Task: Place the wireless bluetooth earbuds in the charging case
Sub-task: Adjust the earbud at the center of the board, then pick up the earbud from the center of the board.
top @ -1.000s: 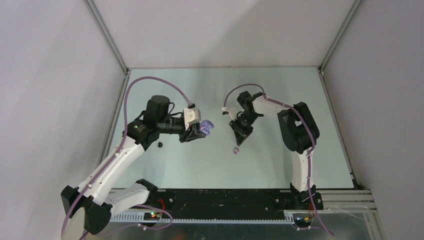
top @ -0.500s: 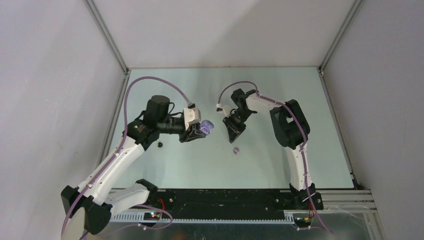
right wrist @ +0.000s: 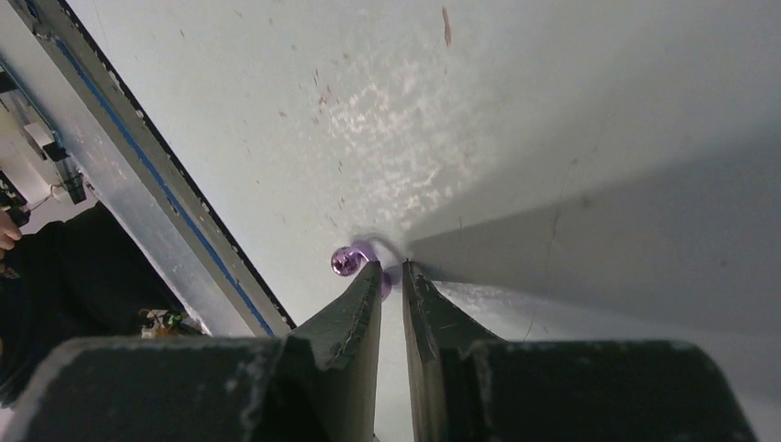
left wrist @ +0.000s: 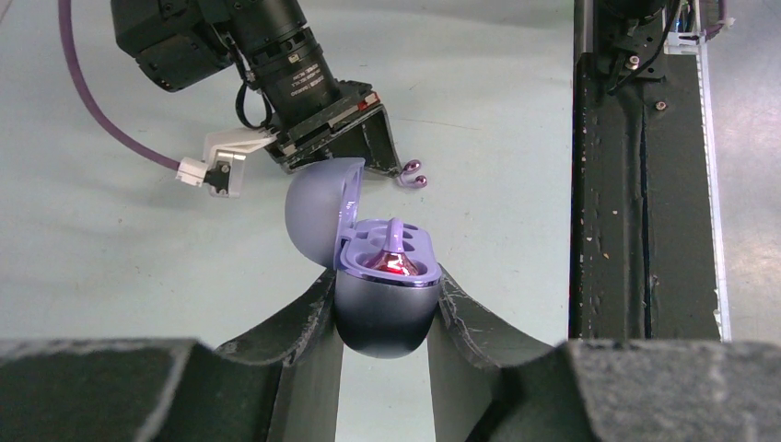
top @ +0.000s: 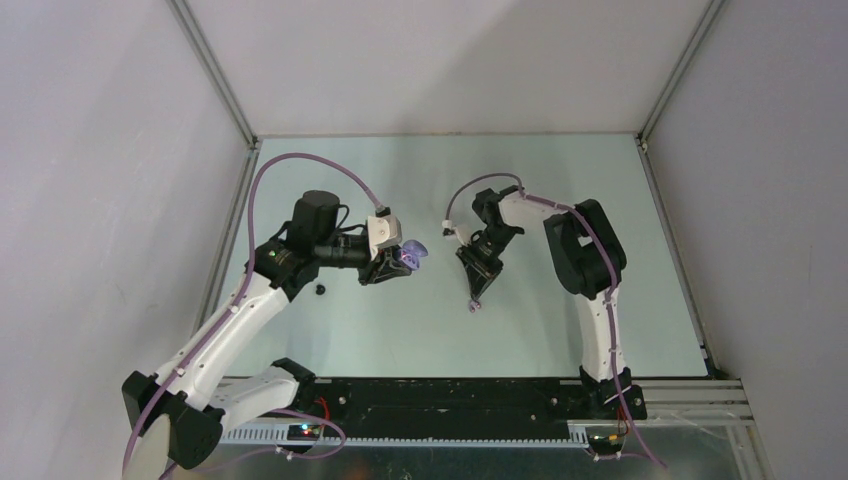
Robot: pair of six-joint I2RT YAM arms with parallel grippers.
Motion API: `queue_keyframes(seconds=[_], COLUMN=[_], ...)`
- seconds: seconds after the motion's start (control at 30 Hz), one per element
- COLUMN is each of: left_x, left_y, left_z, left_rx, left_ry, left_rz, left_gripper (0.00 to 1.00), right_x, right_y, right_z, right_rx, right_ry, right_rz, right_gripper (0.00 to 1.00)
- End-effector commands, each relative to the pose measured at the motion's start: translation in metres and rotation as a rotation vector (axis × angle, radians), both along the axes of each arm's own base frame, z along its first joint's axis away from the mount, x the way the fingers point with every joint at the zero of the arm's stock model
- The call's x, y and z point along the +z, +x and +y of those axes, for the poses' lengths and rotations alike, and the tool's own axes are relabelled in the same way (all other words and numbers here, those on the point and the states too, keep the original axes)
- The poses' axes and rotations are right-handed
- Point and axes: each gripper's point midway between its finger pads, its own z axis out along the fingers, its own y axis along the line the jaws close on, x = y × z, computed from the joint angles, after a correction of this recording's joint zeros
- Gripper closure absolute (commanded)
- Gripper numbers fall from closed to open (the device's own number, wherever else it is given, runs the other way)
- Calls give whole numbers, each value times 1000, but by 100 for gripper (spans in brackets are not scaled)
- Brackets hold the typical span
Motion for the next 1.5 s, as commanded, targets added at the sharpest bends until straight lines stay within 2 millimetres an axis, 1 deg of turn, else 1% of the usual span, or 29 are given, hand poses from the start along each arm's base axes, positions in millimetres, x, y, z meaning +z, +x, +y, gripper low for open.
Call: queue_keyframes(seconds=[0.0, 0.13, 0.3, 0.47, 0.83, 1.03, 1.13, 1.27, 1.37, 1.47], left_x=[9, 9, 9, 9, 10, 10, 9, 10, 9, 9], left_y=[0, -1, 0, 0, -1, -1, -1, -1, -1, 0], left_z=[-2, -2, -2, -2, -2, -2, -2, -2, -2, -2], left_rx=[-18, -21, -18, -17, -19, -18, -18, -18, -19, -19], left_ry=[-18, -19, -17, -17, -18, -18, -18, -18, -18, -17], left_rz=[-56, -57, -60, -60, -65, -66, -66, -67, -66, -65], left_gripper=[100, 100, 100, 100, 100, 100, 100, 100, 100, 100], right_x=[-7, -9, -6, -2, -7, -2, 1, 6, 16, 28], right_y=[-2, -5, -7, -13, -22, -30, -32, -34, -35, -28], right_z=[-14, -14, -13, -9, -8, -6, -5, -3, -1, 0], right_rx=[32, 31, 40, 44, 54, 70, 75, 82, 78, 61], right_ry=[-32, -31, -15, 15, 30, 66, 85, 116, 152, 199], right_rz=[-43, -41, -45, -18, 23, 54, 65, 71, 85, 87], right_gripper=[81, 81, 77, 73, 73, 74, 75, 82, 89, 96])
